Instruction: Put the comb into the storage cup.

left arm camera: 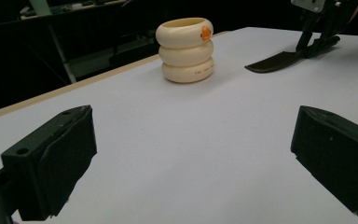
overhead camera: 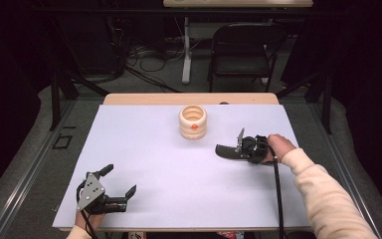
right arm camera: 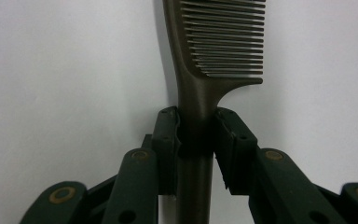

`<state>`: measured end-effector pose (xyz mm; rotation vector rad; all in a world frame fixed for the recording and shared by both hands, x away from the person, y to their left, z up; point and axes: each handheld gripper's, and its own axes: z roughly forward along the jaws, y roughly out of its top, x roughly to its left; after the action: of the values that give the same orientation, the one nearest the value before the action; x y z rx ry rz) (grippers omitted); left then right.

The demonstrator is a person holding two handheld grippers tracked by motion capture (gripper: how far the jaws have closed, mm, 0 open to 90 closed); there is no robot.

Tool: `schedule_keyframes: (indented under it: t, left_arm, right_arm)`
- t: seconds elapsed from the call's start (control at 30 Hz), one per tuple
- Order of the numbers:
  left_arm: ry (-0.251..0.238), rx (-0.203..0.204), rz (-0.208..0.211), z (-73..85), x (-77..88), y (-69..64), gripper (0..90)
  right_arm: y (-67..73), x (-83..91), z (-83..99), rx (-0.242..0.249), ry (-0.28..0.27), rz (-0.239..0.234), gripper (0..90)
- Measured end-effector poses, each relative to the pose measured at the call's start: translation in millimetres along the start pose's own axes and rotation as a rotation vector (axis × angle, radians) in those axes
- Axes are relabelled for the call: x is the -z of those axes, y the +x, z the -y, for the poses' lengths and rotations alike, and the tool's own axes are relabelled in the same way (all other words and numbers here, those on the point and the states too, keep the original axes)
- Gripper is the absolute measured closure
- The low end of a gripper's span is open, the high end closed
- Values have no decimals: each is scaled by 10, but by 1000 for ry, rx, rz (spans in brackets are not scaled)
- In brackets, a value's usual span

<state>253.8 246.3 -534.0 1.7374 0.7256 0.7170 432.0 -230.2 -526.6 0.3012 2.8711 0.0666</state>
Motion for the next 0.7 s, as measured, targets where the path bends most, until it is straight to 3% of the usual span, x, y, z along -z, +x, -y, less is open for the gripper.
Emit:
schedule_keyframes:
  t: [0.03,0.27,0.3,0.7]
  left_arm:
    - [1,1,1,1,-2,0,2]
    - [3,2,2,1,-2,1,2]
    - [3,1,2,1,1,0,2]
    - [1,4,-1,0,1,4,2]
  right_arm:
    - [14,5,-3,-20,13,-5,712]
    - [-23,16,-13,5,33,-8,724]
    - [-8,5,-2,-12,9,-4,725]
    - [34,187,42,-66,-65,6,727]
